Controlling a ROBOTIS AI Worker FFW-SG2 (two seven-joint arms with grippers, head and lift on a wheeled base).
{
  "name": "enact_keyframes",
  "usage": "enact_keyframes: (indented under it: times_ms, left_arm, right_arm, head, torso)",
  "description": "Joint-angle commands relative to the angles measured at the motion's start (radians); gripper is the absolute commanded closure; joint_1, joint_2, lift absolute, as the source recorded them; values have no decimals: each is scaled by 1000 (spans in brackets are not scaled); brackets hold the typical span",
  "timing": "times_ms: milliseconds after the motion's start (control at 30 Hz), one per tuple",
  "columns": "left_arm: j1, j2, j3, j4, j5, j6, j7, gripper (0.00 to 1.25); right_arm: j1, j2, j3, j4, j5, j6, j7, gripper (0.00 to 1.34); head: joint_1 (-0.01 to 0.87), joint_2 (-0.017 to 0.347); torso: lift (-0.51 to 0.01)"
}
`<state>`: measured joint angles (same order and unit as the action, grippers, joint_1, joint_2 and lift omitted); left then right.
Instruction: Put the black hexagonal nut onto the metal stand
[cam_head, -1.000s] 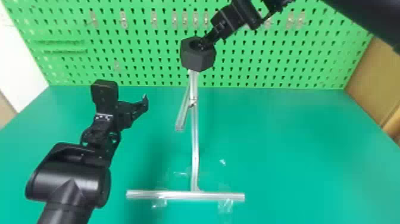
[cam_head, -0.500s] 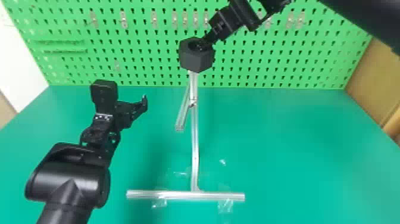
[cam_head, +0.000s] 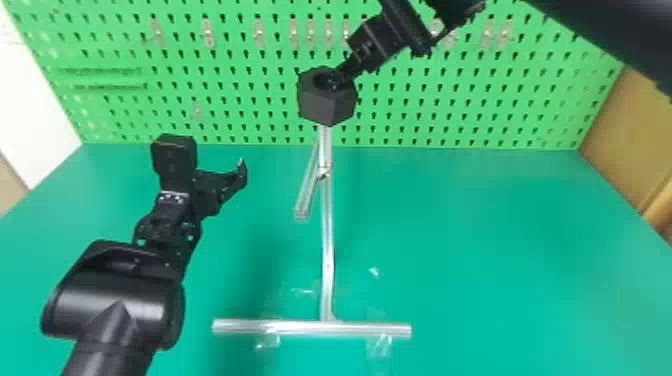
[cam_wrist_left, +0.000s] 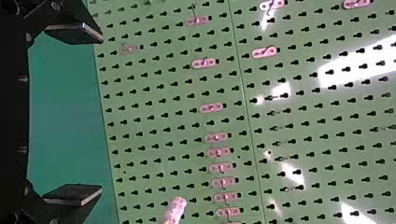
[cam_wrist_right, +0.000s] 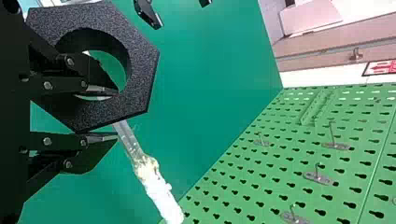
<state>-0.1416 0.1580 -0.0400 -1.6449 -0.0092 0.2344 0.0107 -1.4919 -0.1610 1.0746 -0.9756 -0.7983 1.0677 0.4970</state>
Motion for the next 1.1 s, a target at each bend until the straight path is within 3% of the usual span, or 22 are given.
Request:
enact_keyframes:
  times_ms: [0,800,867,967,1067]
  left_arm:
    - [0,0,2,-1,0,-1,0,147]
    - [5,2,2,-1,0,-1,0,147]
    - [5,2,2,-1,0,-1,0,147]
    - [5,2,2,-1,0,-1,0,147]
    - [5,2,2,-1,0,-1,0,147]
  right_arm:
    - [1,2,8,0,-7,0,-3,1162]
    - [5,0,27,0,-39,-2,-15,1161]
    - [5,-2,27,0,-48,-2,-15,1113]
    - [7,-2,31,8,-62,-5,-15,929]
    - [9,-3,35,12,-76,-8,-15,921]
  head:
    - [693,81]
    - [693,81]
    - [693,81]
    - [693,81]
    - [693,81]
  torso:
    - [-1]
    - [-1]
    - [-1]
    - [-1]
    - [-1]
